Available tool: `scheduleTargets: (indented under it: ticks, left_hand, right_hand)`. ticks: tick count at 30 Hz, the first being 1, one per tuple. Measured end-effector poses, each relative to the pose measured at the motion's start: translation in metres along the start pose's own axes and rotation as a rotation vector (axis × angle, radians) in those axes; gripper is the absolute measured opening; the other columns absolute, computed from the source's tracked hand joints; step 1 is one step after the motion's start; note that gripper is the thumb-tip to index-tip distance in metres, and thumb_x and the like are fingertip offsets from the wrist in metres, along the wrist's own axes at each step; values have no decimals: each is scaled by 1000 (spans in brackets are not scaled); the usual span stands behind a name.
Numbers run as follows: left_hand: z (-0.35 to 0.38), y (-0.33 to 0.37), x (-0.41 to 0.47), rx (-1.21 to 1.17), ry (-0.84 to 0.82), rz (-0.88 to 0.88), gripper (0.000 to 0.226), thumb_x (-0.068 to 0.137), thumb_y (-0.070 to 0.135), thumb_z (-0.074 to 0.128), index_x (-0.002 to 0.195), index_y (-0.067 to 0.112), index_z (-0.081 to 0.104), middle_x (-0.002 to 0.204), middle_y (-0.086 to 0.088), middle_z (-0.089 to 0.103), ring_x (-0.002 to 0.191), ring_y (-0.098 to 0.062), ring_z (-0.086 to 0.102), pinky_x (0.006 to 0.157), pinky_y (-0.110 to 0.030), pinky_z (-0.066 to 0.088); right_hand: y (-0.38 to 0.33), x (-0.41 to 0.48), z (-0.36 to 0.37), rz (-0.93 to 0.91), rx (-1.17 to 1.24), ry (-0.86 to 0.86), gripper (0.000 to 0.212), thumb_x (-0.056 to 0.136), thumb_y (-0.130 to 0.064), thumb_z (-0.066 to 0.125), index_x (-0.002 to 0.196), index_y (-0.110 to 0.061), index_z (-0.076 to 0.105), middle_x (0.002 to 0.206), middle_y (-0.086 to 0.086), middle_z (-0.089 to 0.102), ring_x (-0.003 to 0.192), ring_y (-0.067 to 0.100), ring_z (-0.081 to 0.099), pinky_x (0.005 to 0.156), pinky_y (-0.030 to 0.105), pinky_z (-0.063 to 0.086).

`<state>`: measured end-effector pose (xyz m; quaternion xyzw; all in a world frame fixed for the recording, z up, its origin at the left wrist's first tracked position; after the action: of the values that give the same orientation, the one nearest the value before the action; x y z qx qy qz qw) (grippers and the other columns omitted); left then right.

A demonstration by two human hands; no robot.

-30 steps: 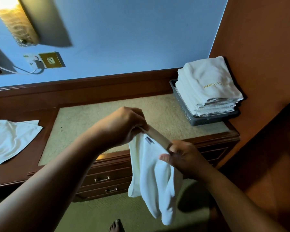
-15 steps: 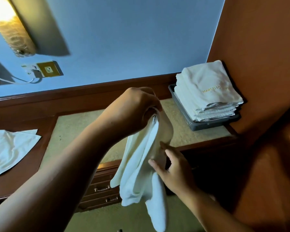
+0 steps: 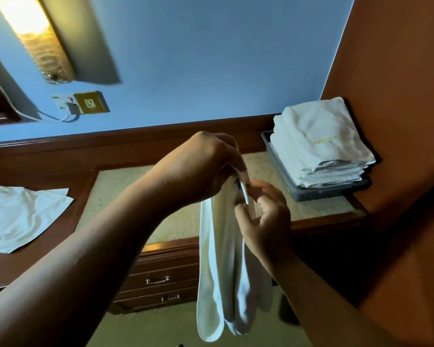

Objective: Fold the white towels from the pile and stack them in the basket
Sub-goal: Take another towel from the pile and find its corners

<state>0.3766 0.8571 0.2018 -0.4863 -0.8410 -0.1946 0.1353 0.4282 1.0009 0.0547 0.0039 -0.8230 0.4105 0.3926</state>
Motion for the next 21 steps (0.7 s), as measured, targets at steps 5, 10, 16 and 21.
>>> scheduleTargets:
  ticks: [5, 10, 16, 21]
  left_hand:
    - [-22, -6, -1, -33, -4, -73, 21, 89, 7, 71, 103, 19, 79, 103, 8, 71, 92, -2, 67, 86, -13, 52]
    - [-33, -24, -3, 24, 36, -171, 24, 92, 10, 68, 106, 27, 78, 103, 13, 69, 91, 0, 62, 76, 1, 43]
    - [-4, -62, -25, -21, 62, -324, 22, 90, 11, 71, 98, 29, 80, 98, 12, 73, 88, -1, 65, 77, -8, 50]
    - [14, -81, -43, -35, 139, -407, 24, 88, 5, 70, 94, 26, 80, 93, 14, 71, 85, 0, 63, 74, -10, 49]
  right_hand:
    - [29, -3, -10, 178, -167, -341, 12, 69, -18, 58, 63, -26, 51, 73, -10, 49, 63, 18, 54, 59, 22, 40]
    - [91, -12, -17, 402, -399, -655, 11, 79, -33, 64, 83, -23, 60, 87, -3, 54, 88, 31, 62, 73, 30, 46]
    - [137, -35, -44, 408, -630, -740, 35, 85, -44, 66, 106, -15, 70, 106, 4, 73, 108, 31, 66, 90, 30, 45]
    - [167, -61, -59, 348, -763, -869, 31, 94, -46, 58, 71, -26, 52, 103, -3, 64, 102, 25, 64, 87, 32, 38]
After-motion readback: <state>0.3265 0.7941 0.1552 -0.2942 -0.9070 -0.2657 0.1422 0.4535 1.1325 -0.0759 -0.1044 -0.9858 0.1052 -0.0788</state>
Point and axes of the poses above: each hand's wrist, its own x-axis towards the middle knuckle, its own z-axis out of the palm, y = z × x, the point moved 1 cm from there along x, towards the middle knuckle
